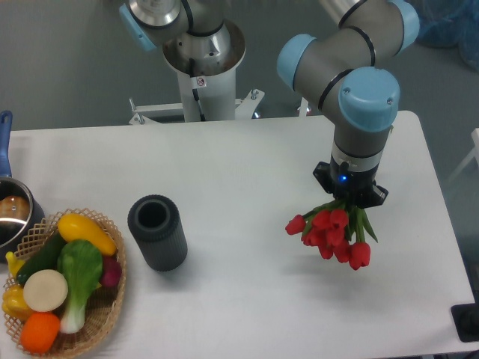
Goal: Insert the flowers into the vase
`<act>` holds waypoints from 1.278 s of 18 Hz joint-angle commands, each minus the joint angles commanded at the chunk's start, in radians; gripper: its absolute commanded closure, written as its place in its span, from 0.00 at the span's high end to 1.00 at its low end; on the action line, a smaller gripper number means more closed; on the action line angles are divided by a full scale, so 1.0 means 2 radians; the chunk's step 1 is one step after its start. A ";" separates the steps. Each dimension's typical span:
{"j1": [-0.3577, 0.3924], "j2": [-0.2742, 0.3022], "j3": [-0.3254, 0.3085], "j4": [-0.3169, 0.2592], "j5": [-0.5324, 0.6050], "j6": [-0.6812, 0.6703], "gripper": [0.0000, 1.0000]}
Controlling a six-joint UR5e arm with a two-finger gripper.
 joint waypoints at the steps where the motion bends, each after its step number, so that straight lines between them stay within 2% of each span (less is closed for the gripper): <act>1: 0.000 0.000 0.000 0.000 0.000 0.000 0.04; 12: 0.006 0.003 -0.005 -0.004 -0.011 -0.003 0.03; 19: 0.028 0.044 -0.015 0.002 -0.138 -0.005 0.00; 23: 0.031 0.058 -0.018 0.004 -0.205 -0.017 0.00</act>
